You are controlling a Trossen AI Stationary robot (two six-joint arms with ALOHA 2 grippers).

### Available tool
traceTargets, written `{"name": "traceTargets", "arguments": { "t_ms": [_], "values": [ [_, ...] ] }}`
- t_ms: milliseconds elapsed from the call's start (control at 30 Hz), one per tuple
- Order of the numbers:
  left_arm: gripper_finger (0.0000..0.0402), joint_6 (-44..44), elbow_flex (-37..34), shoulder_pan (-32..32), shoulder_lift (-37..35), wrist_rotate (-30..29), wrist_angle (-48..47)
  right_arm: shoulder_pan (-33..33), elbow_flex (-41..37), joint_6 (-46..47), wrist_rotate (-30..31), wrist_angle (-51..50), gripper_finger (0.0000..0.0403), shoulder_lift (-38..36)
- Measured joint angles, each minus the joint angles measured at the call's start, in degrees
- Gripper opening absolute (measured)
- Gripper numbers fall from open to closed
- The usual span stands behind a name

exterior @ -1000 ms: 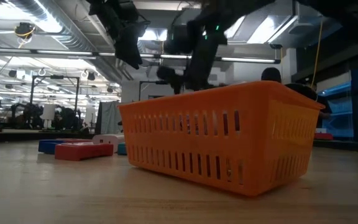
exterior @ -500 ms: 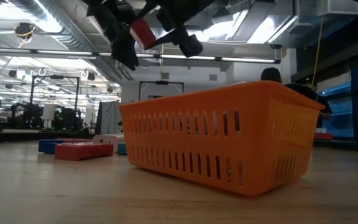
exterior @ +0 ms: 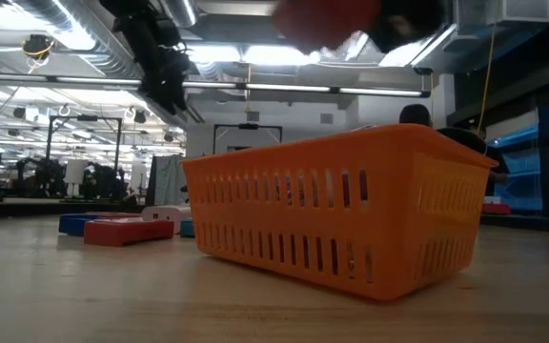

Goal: Pick & Place Office items
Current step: Put the red charger adapter into the orange bin

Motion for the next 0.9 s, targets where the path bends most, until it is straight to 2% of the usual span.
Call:
{"name": "traceTargets", "arguments": {
  "t_ms": [133, 333, 667, 900],
  "values": [
    [0.0258, -0.3, 0.0, 0.3, 0.0, 0.1, -0.1, 1.4, -5.3, 3.9, -0.6, 0.6, 0.0210, 0.0],
    [0.0258, -0.9, 0.0, -1.8, 0.0, 0.1, -0.1, 2.1, -16.4, 10.6, -3.1, 9.4, 0.0210, 0.1],
    [0.0258, -0.9, 0.0, -4.9, 0.0, 0.2, -0.1, 0.9, -20.2, 10.2, -2.6, 15.5, 0.0210, 0.1],
    [0.0258, -0.8, 0.0, -4.9, 0.0, -0.1, 0.0, 0.9, -20.2, 10.8, -2.7, 15.7, 0.0243, 0.1]
  ]
}}
